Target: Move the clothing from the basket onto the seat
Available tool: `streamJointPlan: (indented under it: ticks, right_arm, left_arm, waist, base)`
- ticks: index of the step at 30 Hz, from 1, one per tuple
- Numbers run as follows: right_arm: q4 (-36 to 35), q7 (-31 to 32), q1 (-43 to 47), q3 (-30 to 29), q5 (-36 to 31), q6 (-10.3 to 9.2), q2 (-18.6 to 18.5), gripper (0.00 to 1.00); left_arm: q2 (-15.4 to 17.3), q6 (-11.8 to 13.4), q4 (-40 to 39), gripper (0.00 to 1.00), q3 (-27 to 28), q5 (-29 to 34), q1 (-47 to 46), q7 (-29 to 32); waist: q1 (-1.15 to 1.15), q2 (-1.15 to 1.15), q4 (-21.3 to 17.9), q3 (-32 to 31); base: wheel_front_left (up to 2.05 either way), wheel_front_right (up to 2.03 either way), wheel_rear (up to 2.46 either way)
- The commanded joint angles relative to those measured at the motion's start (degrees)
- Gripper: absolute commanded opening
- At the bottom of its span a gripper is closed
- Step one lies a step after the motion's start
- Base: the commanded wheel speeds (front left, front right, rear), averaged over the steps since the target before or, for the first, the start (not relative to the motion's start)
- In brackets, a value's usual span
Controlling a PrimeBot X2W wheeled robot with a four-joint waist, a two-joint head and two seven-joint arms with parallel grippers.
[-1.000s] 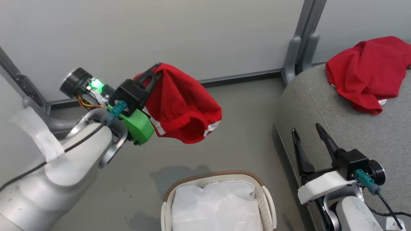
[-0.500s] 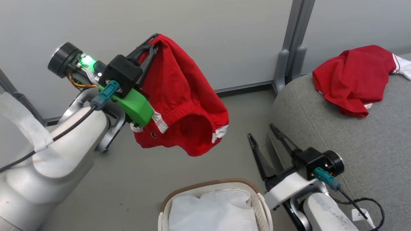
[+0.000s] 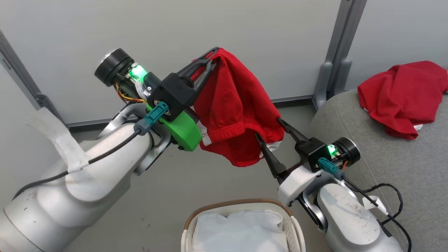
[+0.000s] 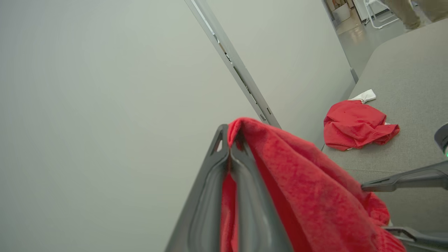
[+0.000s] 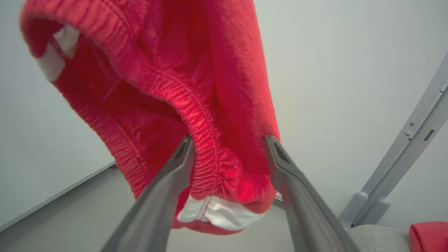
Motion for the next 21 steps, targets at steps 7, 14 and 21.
streamJointPlan:
  ticks: [7,14,21]
  right_arm:
    - [2.5,-0.2,-3.6,-1.4,-2.6,-0.08,-0.2,1.0]
    - [4.4,-0.2,-5.4,-3.8,-5.0,-0.08,-0.2,1.0]
    - [7.9,-0.2,-7.2,-3.4,-3.0,-0.08,-0.2,0.0]
  left_arm:
    - [-1.0,-0.2,-2.5,0.0,-0.9,0.4,-1.6,0.3]
    - [-1.0,0.1,-5.4,0.0,-1.5,0.8,-1.6,0.3]
    - [0.0,1.2,-6.9,0.0,-1.1,-0.7,0.9,-0.3]
  waist:
    - [0.01,0.0,1.7,-0.2]
    - [0.01,0.0,2.6,0.0]
    - [0.01,0.0,3.2,0.4]
  base:
    - [0.0,0.0,0.0]
    - [0.0,0.0,0.0]
    - [0.0,0.0,0.0]
